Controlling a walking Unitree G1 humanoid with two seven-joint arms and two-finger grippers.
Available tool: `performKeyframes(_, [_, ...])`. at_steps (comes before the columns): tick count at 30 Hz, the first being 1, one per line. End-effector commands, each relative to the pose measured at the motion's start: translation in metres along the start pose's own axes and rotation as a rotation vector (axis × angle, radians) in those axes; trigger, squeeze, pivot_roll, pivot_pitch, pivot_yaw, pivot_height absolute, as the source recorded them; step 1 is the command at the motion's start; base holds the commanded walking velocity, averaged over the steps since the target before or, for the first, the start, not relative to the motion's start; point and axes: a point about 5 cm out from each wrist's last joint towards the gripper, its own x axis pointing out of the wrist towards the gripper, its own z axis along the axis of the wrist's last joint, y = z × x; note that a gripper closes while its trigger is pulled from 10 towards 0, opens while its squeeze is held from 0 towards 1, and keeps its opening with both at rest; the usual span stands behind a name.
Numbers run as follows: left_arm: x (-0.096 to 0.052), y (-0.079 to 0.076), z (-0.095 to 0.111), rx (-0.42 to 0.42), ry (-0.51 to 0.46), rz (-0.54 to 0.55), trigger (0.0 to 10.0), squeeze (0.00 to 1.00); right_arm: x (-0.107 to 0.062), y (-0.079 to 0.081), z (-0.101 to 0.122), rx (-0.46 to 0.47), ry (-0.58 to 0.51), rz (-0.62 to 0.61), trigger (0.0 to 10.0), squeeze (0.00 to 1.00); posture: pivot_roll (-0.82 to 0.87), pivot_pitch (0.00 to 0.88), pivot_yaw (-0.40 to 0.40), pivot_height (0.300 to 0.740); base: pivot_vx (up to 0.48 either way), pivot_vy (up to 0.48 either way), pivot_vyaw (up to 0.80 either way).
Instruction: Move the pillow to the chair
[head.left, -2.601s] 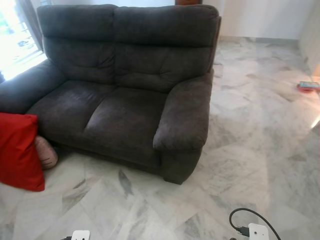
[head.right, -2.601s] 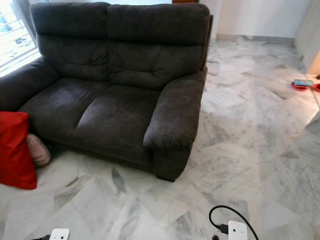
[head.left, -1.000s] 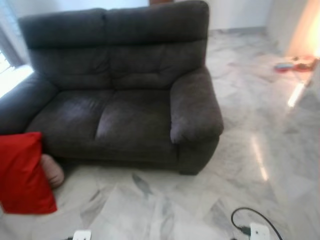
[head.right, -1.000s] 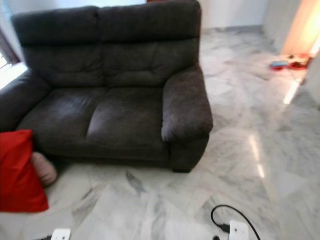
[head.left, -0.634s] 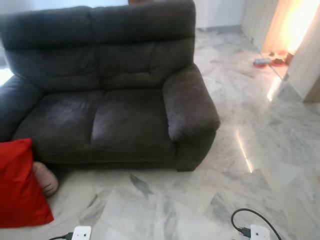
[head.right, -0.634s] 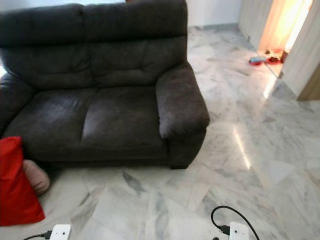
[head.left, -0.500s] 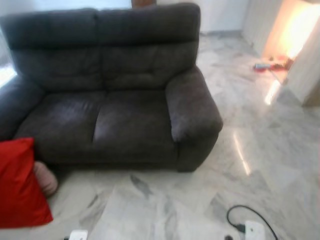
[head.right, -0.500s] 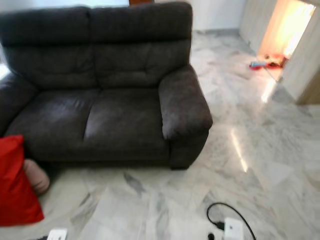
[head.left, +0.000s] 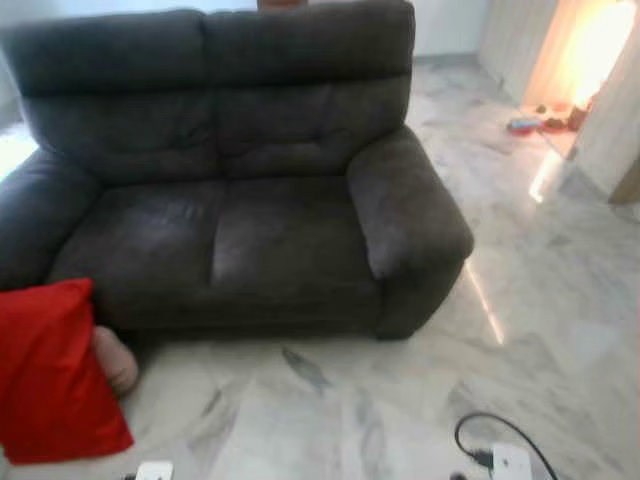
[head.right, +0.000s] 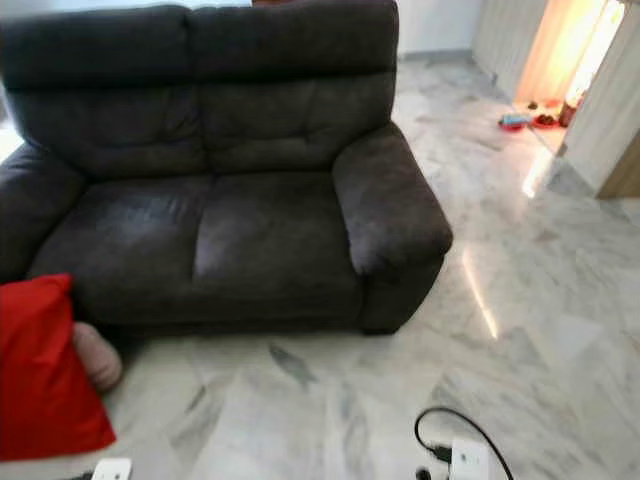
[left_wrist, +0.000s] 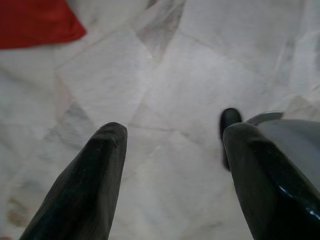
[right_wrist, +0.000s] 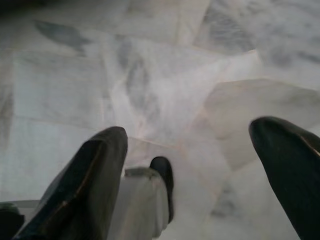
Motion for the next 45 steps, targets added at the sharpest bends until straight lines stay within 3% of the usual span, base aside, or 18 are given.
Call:
performKeyframes(1, [0.001, -0.004, 0.0, -0.005, 0.009, -0.011, 10.0, 0.0, -0.002, -0.008, -0.007, 0.006, 0.026, -0.019, 10.0, 0.0, -0.06, 0.0, 0.069, 0.74, 0.0, 0.349, 0.0])
performKeyframes(34, [0.001, -0.004, -0.001, -0.005, 0.011, -0.013, 10.0, 0.0, -0.002, -0.009, -0.007, 0.002, 0.041, -0.009, 10.0, 0.0, -0.05, 0.0, 0.07, 0.74, 0.0, 0.348, 0.0])
performKeyframes(45, [0.001, -0.003, 0.0, -0.005, 0.01, -0.011, 10.0, 0.0, 0.002, 0.003, 0.003, -0.004, 0.024, 0.007, 10.0, 0.0, -0.05, 0.0, 0.07, 0.74, 0.0, 0.35, 0.0])
